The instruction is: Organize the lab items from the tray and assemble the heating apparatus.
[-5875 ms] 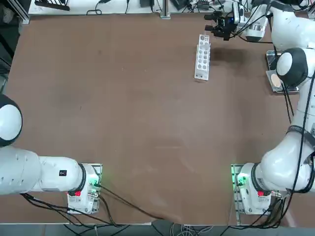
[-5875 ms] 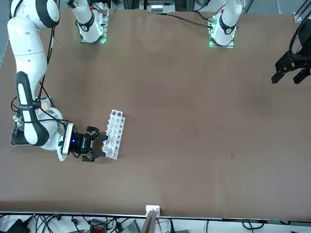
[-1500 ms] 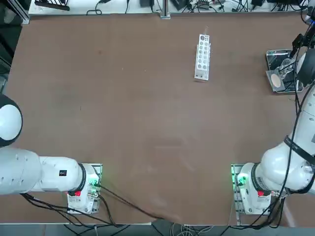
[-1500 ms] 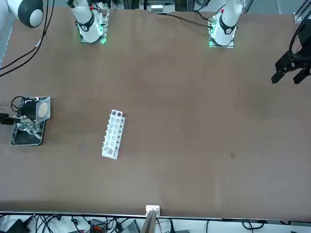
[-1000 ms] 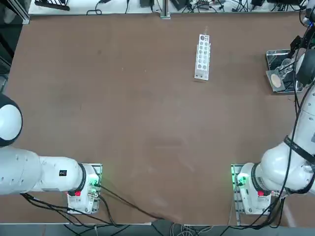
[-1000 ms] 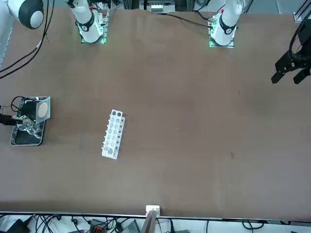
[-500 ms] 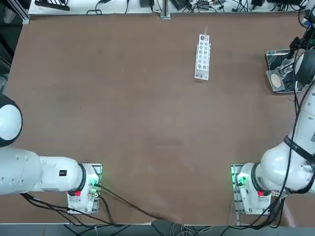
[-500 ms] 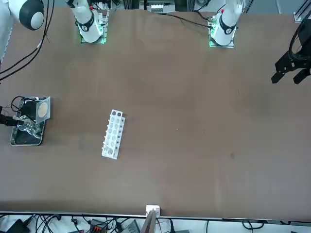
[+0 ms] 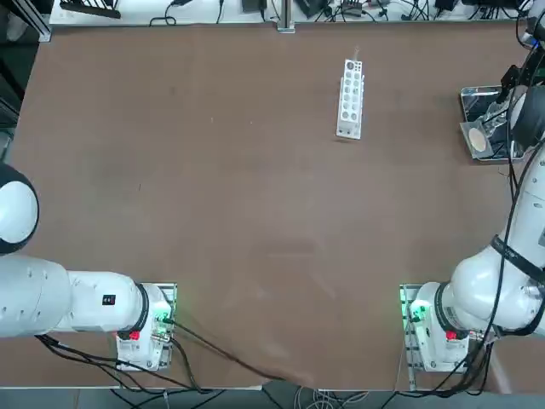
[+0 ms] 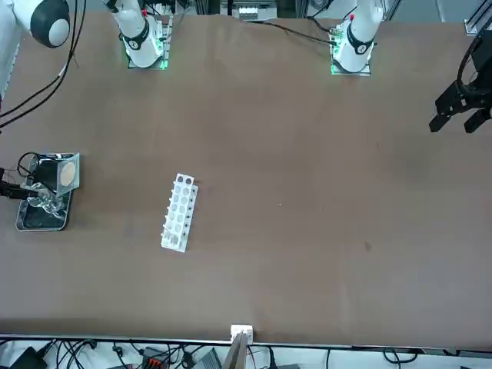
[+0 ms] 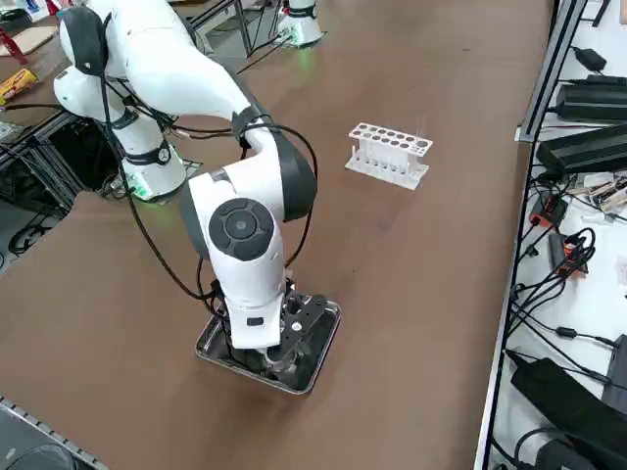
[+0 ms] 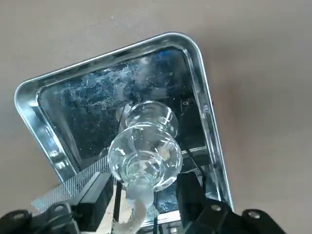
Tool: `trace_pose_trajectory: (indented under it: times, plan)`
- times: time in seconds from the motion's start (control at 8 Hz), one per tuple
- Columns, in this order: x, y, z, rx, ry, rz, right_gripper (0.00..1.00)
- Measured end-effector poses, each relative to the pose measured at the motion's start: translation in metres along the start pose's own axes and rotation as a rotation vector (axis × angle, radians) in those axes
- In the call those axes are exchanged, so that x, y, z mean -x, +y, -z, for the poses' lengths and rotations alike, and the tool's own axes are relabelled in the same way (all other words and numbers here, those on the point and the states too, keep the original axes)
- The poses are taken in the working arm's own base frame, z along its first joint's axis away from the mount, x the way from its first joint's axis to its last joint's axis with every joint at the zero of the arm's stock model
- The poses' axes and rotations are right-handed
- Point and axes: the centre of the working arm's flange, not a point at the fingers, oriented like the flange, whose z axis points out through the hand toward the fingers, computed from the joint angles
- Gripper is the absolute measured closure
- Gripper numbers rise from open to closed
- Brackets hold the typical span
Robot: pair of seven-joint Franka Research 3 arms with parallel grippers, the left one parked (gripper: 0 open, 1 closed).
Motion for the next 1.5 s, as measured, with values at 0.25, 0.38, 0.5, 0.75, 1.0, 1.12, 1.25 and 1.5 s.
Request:
trace_pose_trajectory:
  times: [0.25, 0.38, 0.5, 0.75, 1.0, 1.12, 1.25, 1.5]
  plan:
    - [0.0000, -0.0005, -0.0005, -0.001, -0.001, 0.002, 0.23]
    - [-0.0001, -0.0009, -0.0006, -0.002, -0.001, 0.003, 0.25]
    - [-0.0001, -0.0011, -0.0008, -0.002, -0.002, 0.004, 0.26]
    - [0.0001, -0.0012, -0.0016, -0.003, -0.003, 0.004, 0.26]
    - [0.0014, -0.0010, -0.0056, -0.007, -0.012, 0.003, 0.28]
    - [0.0021, -0.0006, -0.0078, -0.008, -0.016, 0.002, 0.29]
    - [0.0023, -0.0005, -0.0085, -0.009, -0.017, 0.002, 0.30]
    - [0.0023, -0.0005, -0.0084, -0.009, -0.017, 0.002, 0.32]
